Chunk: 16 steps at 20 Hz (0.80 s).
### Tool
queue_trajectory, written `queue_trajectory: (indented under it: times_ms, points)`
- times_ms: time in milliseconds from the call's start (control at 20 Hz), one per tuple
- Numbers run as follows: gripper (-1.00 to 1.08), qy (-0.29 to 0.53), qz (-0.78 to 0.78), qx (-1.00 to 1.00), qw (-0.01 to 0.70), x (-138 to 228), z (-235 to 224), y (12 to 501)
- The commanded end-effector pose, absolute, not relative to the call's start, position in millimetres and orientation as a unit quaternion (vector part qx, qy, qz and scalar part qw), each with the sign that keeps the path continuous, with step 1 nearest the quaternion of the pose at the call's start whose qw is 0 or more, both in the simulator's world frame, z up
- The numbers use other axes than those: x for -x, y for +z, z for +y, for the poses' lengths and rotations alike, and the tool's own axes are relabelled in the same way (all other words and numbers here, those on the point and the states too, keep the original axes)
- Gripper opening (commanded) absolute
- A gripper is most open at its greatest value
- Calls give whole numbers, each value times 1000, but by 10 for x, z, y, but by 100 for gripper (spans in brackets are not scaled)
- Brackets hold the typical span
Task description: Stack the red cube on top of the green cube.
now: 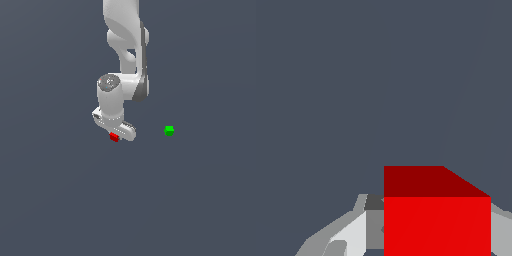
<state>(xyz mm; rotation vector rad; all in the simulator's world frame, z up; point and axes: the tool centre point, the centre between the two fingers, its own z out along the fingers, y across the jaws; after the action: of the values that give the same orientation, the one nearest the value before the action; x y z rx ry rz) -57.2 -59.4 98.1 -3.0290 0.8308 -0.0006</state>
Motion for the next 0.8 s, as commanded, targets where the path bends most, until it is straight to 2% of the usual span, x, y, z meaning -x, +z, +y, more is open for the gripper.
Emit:
queue_trajectory:
  times_ms: [0, 450, 750]
  points:
    - [-100, 0, 265, 964, 0, 573, -595, 1088]
    - [-100, 0, 265, 964, 0, 580, -564, 1145]
    - [-100, 0, 265, 964, 0, 665, -313, 1102]
